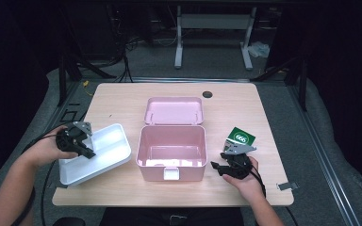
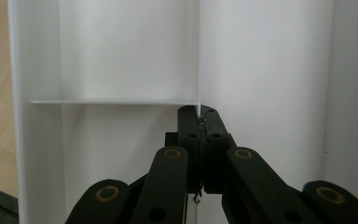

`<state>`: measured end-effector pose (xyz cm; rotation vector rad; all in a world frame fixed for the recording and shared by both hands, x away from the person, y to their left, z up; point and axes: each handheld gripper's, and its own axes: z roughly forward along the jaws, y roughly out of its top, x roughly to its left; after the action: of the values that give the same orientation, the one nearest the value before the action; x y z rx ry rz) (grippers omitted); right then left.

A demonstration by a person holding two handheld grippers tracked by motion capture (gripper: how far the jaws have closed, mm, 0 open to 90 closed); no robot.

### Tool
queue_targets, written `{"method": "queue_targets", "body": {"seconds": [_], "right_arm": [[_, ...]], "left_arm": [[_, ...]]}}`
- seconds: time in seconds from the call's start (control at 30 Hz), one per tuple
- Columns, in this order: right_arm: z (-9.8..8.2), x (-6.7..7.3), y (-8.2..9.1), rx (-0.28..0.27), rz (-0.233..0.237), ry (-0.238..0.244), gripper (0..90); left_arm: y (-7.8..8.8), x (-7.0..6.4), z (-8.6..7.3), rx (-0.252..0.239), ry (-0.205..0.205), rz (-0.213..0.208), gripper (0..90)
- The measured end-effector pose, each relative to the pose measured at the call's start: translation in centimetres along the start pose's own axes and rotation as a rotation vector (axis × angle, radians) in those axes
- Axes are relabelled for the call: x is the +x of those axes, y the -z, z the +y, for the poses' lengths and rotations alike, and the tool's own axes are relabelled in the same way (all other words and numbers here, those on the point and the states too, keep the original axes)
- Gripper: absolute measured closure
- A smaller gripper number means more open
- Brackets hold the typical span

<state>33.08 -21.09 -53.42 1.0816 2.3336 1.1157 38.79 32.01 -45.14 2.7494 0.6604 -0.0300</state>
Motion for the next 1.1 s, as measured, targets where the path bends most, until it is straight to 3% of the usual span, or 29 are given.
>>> {"method": "queue_targets", "body": {"seconds": [0.1,0.2,0.43,0.57,0.63,0.67,0.77,0.87,0.97,1.03,1.07,1.1], "right_arm": [[-0.1,-0.1,0.0,-0.002,0.005,-0.001,43.6],[-0.1,-0.1,0.0,-0.002,0.007,0.001,43.6],[0.2,0.3,0.4,0.016,-0.003,0.025,42.9],[0.1,0.3,0.4,0.022,-0.008,0.032,42.9],[0.2,0.3,0.4,0.023,-0.008,0.030,42.6],[0.2,0.3,0.4,0.021,-0.005,0.028,42.3],[0.3,0.2,0.5,0.019,0.003,0.028,40.0],[0.5,0.2,0.7,0.033,0.014,0.029,37.0],[1.2,0.3,1.2,0.060,0.039,0.060,34.8],[2.3,0.3,2.1,0.088,0.085,0.080,33.0],[2.8,0.3,2.4,0.096,0.089,0.093,30.2],[3.3,0.2,2.7,0.115,0.091,0.119,27.6]], "left_arm": [[-1.5,0.3,-0.7,0.038,0.022,0.003,89.4],[-2.7,0.5,-1.1,0.046,0.036,-0.004,89.4],[-5.5,0.6,-1.4,0.095,0.042,0.003,89.3],[-6.9,0.8,-1.8,0.101,0.047,0.024,89.2],[-7.0,0.9,-2.0,0.080,0.059,0.036,88.4],[-7.0,0.8,-2.1,0.070,0.065,0.051,87.3],[-6.4,0.4,-2.4,0.052,0.089,0.085,70.9],[-5.7,-0.2,-2.8,0.009,0.118,0.119,61.6],[-4.7,-1.0,-3.8,-0.119,0.158,0.174,56.4],[-4.5,-1.6,-4.4,-0.197,0.175,0.194,51.7],[-4.7,-2.0,-5.0,-0.263,0.198,0.212,50.2],[-4.8,-2.0,-5.2,-0.288,0.209,0.203,50.0]]}}
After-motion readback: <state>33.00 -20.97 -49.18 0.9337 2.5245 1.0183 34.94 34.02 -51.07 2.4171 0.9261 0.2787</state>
